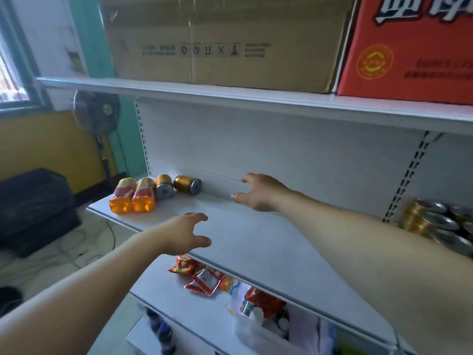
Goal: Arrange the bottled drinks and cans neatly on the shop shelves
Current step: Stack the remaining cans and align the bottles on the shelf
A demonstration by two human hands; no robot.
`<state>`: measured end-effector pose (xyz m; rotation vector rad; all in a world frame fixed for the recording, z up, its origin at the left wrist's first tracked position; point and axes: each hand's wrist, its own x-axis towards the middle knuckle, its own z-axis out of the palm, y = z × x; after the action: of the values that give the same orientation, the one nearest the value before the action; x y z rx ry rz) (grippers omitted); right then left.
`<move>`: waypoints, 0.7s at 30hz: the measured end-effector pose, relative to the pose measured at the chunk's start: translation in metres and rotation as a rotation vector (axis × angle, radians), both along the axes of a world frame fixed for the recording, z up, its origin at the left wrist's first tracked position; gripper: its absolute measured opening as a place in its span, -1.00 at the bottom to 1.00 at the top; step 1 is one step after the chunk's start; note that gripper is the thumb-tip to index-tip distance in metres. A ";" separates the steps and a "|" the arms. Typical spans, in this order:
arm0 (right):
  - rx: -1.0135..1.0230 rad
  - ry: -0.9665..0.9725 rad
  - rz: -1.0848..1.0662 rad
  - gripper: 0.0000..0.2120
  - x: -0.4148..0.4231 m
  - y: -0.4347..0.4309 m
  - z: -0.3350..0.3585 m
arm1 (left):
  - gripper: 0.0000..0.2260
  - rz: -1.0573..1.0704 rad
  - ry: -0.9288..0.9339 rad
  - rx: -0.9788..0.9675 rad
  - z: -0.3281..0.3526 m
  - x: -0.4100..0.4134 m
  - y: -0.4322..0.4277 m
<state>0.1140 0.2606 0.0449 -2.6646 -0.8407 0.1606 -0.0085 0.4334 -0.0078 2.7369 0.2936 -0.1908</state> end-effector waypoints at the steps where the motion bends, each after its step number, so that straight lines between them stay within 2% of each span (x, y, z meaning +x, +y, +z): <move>1: -0.002 0.004 0.013 -0.31 0.005 0.016 -0.002 | -0.40 0.029 0.002 -0.006 -0.002 0.002 0.015; 8: 0.012 0.046 0.100 -0.40 0.050 0.132 -0.021 | -0.41 0.227 -0.021 0.000 -0.018 0.026 0.119; 13: -0.004 0.101 0.177 -0.35 0.090 0.228 -0.037 | -0.41 0.319 -0.016 0.052 -0.027 0.040 0.185; 19: -0.045 0.126 0.240 -0.39 0.109 0.327 -0.061 | -0.51 0.424 -0.059 0.015 -0.041 0.050 0.261; 21: -0.074 0.126 0.244 -0.38 0.110 0.355 -0.072 | -0.44 0.467 -0.072 -0.002 -0.046 0.061 0.283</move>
<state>0.2241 0.6161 -0.0269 -2.5780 -1.1356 0.4218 0.0530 0.7168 -0.0540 2.5778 0.8918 0.0344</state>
